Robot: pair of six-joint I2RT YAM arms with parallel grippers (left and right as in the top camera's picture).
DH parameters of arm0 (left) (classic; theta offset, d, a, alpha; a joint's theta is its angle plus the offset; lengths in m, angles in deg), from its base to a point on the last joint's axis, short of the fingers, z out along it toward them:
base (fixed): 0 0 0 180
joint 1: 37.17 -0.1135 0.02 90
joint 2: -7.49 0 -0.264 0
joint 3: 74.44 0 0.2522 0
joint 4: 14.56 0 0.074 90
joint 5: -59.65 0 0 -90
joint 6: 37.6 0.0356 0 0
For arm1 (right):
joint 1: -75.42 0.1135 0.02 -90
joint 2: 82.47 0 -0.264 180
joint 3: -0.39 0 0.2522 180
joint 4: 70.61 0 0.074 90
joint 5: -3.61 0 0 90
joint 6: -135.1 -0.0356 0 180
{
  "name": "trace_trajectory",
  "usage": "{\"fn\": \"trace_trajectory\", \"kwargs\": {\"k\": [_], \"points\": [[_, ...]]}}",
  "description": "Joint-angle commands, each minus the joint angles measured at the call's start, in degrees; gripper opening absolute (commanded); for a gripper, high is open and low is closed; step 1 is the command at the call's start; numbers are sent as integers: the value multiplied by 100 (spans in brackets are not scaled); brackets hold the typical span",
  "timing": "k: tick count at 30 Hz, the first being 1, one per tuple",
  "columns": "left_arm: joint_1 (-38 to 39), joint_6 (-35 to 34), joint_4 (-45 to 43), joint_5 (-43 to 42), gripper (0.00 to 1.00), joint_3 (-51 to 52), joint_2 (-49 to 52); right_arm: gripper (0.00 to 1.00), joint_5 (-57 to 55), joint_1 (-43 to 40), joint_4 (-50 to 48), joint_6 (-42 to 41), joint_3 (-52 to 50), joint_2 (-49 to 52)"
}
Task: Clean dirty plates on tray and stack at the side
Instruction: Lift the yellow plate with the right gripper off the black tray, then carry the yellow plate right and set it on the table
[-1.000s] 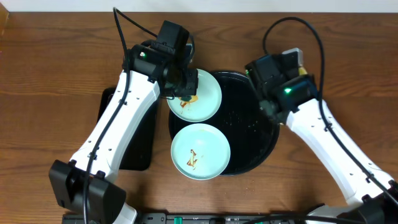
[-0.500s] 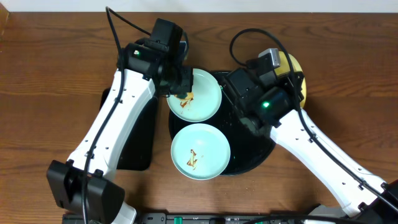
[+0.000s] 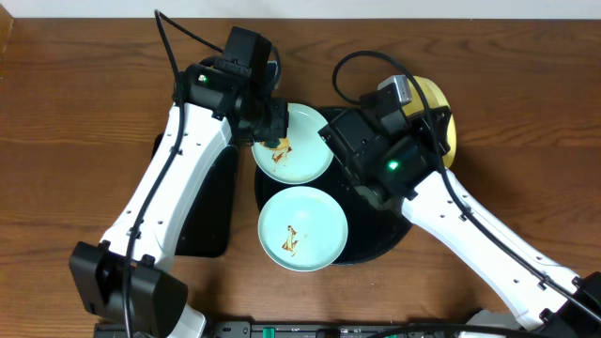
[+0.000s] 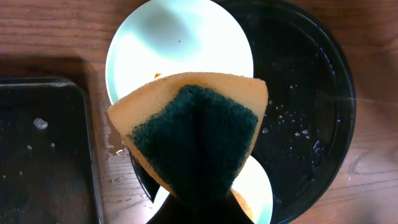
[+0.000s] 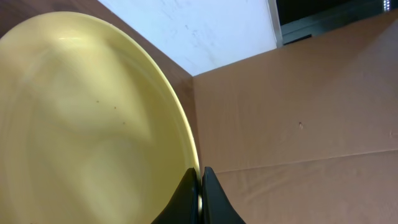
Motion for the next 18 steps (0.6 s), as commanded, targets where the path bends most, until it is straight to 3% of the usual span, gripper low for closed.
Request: {"fn": "trace_trajectory", "kwargs": {"k": [1,5,10,18], "points": [[-26,11,9,55,7,-52,-9,1,-225,87,-20,24,122,-81],[-26,11,11,55,7,-52,-9,1,81,-13,28,-212,122,-81],[-26,13,35,55,7,-52,-9,1,872,-603,501,-1150,122,-81],[-26,15,35,55,7,-52,-9,1,3064,-2852,879,-2194,122,-81]]}}
